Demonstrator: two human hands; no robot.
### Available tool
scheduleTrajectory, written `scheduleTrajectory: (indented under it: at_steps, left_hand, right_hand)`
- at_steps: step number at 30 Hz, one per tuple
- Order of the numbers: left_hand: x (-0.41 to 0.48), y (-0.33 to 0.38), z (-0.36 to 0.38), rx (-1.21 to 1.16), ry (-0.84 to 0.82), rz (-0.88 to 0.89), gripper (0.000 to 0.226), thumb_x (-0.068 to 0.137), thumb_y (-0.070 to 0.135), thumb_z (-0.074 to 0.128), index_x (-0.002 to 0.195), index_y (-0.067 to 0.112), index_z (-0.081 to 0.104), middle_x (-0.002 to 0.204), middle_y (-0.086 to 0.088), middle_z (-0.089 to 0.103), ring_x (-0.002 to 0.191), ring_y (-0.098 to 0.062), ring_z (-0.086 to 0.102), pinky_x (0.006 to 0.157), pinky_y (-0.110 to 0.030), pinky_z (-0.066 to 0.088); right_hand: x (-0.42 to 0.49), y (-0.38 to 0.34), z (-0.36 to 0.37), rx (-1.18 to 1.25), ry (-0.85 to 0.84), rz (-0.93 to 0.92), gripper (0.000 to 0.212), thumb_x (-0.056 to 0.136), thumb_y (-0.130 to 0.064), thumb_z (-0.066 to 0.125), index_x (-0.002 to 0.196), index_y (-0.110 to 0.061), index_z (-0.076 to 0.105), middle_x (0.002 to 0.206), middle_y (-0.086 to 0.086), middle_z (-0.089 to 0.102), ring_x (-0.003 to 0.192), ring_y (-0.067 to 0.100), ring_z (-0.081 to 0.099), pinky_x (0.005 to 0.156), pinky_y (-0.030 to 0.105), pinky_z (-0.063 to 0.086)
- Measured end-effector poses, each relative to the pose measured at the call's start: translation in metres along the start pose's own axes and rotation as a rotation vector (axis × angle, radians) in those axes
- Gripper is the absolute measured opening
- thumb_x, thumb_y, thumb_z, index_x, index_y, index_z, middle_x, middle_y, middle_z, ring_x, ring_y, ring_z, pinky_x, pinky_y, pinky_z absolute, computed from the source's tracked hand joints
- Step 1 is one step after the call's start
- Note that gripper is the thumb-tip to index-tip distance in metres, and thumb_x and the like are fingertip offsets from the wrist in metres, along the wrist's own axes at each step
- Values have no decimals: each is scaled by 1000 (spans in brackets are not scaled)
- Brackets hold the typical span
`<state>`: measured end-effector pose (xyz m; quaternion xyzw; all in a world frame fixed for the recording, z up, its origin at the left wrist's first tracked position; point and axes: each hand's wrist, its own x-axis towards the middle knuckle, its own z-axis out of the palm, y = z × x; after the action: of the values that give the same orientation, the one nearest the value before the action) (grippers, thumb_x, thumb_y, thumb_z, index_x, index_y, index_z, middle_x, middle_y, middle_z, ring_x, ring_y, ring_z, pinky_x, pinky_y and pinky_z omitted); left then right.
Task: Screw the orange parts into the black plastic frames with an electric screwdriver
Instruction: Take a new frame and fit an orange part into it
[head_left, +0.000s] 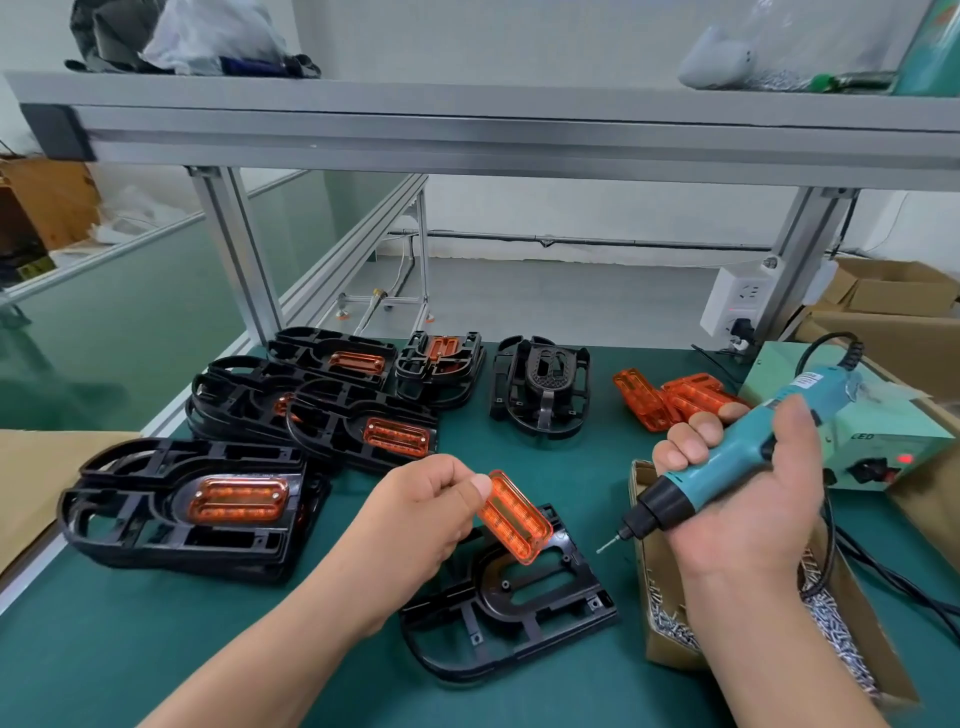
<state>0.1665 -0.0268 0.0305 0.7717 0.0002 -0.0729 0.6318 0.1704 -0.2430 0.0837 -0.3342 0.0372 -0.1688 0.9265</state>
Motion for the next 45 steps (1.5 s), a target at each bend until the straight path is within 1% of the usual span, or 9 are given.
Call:
scheduleTrajectory:
  at_steps: [7,12,18,22,26,31,37,42,45]
  left_hand:
    - [0,-1,0,52,-15,-23,15,99,32,60,94,18,63,60,7,52,47,-9,34,42,-20,28]
    - [-5,-4,2,371,16,54,16,99,40,59,89,27,60,60,10,61,49,-6,44,49,-24,39]
    - [-14,4,-4,612,-18,42,25,95,46,60,81,26,64,51,12,53,42,-6,40,42,-19,31]
    - [-11,8,-10,521,-24,31,22,93,38,64,81,19,66,52,8,48,45,-8,34,45,-25,31]
    - [-7,9,-8,240,-2,8,33,82,49,67,83,16,69,56,10,45,50,-12,31,46,-24,27]
    - [-12,0,9,359,0,30,32,81,60,60,86,29,68,55,12,50,47,-7,38,48,-25,34]
    - [-15,-1,13,434,24,16,22,93,53,61,87,32,66,53,12,50,44,-5,38,45,-23,32]
    - [-22,5,18,806,88,50,32,93,58,54,79,30,61,59,15,59,50,-8,49,50,-25,36]
    - [-24,8,18,1024,119,96,40,94,60,49,76,26,59,65,7,64,58,-8,57,53,-23,43]
  right_hand:
    - [10,3,-11,17,14,19,43,113,-47,33,82,-21,45,61,-10,49,55,4,46,58,17,40]
    - [23,8,-30,29,-3,49,40,109,-52,43,85,-20,50,70,-5,49,62,10,47,62,23,42]
    - [37,16,-43,75,-24,19,39,106,-52,52,88,-18,54,75,0,46,62,14,43,58,26,39]
    - [39,18,-47,83,-35,20,38,104,-52,55,88,-17,55,75,1,47,62,15,43,57,26,41]
    - [40,18,-47,91,-39,26,37,103,-51,57,87,-18,55,75,1,47,62,15,43,57,26,41]
    - [39,20,-47,80,-46,29,37,104,-51,55,88,-18,55,75,1,46,61,15,44,57,26,40]
    - [38,20,-47,86,-58,32,37,103,-51,55,88,-18,55,75,1,46,61,15,44,57,26,40]
    - [39,21,-48,89,-66,30,36,103,-51,56,88,-18,56,75,1,47,61,15,44,57,26,40]
    - [40,21,-49,85,-69,28,37,102,-51,57,88,-18,56,75,1,48,61,15,44,57,26,41]
